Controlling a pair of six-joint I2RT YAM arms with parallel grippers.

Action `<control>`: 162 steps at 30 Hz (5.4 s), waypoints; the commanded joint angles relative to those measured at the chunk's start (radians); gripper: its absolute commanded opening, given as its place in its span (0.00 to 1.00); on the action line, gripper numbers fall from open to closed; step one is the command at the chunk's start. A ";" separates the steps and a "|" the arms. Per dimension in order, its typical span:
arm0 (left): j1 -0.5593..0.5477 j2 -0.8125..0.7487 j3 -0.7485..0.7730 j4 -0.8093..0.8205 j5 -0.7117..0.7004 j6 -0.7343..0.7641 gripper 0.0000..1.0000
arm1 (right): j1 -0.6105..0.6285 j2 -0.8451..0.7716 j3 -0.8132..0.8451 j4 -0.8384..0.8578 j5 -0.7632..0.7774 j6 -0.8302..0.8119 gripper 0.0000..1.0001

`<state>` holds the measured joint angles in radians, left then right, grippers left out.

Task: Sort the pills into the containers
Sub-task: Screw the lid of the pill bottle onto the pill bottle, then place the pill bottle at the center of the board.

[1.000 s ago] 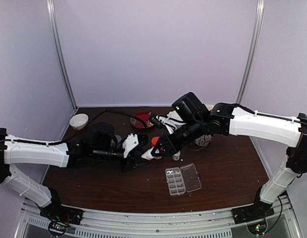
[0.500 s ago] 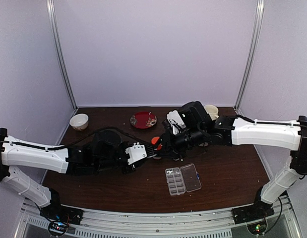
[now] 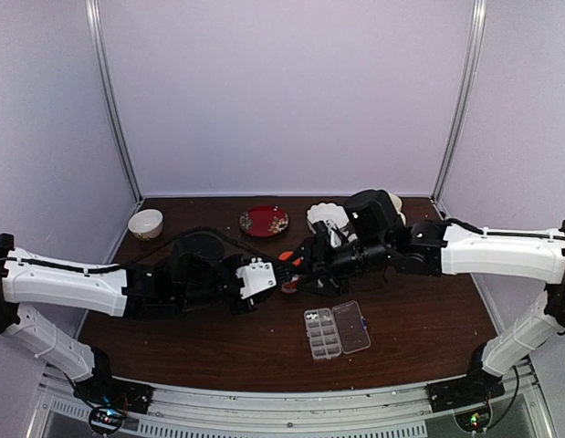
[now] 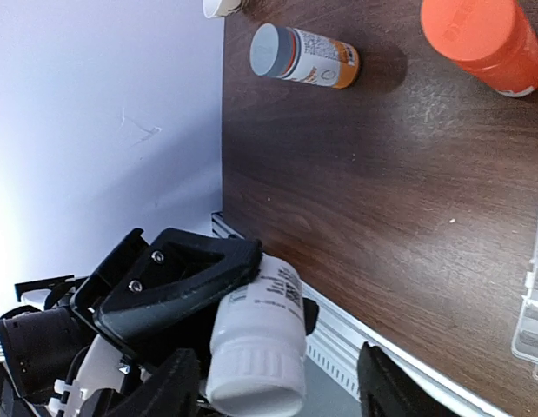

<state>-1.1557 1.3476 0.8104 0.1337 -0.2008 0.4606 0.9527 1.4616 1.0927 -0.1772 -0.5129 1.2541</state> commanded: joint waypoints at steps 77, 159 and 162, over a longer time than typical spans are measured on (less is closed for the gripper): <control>0.127 -0.033 0.055 -0.019 0.638 -0.260 0.09 | 0.106 -0.095 0.091 -0.199 0.069 -1.559 0.18; 0.158 -0.216 -0.216 0.182 0.101 -0.574 0.97 | -0.595 0.090 -0.099 -0.488 0.487 -1.153 0.13; 0.157 -0.212 -0.213 0.179 0.101 -0.574 0.98 | -0.602 0.097 -0.106 -0.475 0.489 -1.146 0.32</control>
<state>-1.0046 1.1427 0.5999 0.2882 -0.0834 -0.1013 0.3622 1.5494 0.9985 -0.7052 -0.0139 0.1047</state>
